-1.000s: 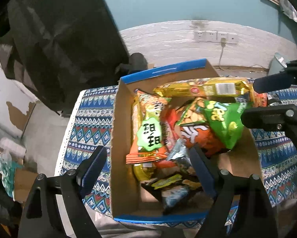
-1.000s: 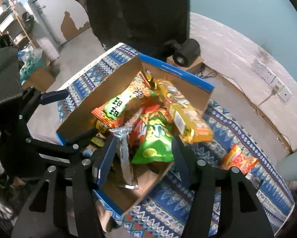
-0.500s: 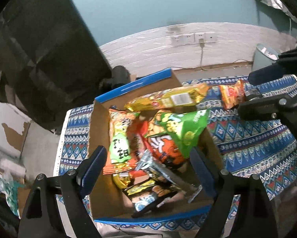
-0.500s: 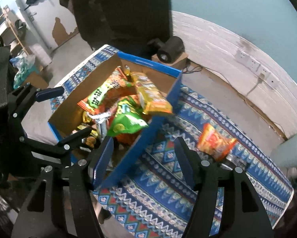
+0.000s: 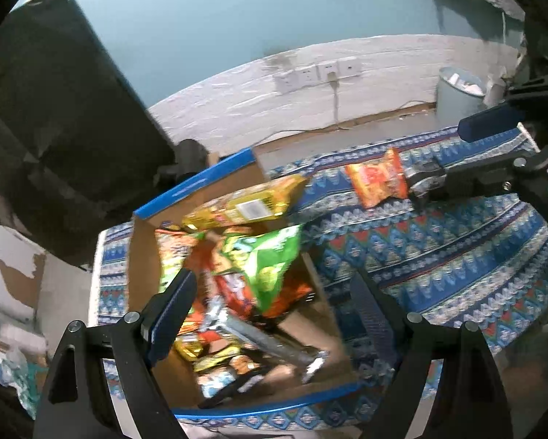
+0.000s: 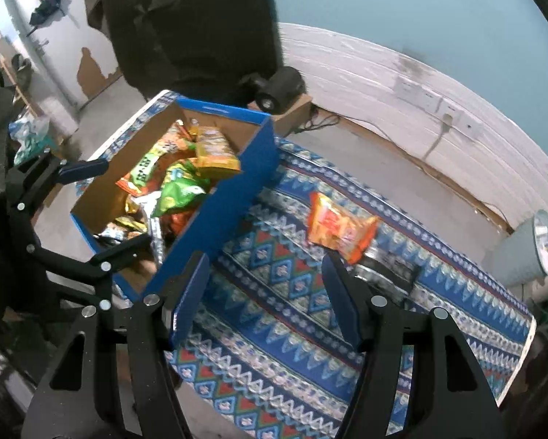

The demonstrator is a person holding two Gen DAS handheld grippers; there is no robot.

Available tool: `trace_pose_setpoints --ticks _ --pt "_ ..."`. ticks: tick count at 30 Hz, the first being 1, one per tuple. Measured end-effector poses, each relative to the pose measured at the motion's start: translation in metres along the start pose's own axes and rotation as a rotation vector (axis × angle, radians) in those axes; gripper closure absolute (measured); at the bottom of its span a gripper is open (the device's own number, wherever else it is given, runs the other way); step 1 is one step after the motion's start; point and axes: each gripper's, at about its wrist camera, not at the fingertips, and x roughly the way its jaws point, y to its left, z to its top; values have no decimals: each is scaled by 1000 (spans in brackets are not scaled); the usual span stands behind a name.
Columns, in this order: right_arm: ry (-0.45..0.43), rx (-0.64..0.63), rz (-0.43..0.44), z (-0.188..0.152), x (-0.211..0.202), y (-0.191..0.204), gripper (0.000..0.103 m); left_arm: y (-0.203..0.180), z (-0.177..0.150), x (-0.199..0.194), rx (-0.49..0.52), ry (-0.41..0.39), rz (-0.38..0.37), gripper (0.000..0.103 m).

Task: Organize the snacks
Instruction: 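Move both tools from the box toward the last two snacks on the tablecloth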

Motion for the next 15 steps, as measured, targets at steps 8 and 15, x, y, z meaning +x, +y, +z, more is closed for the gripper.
trace_pose_setpoints --ticks 8,15 --pt "-2 40 -56 -13 -19 -44 33 -24 23 11 -31 38 -81 16" --pt "31 0 -92 -15 -22 -78 33 -38 48 32 -37 108 -143 16"
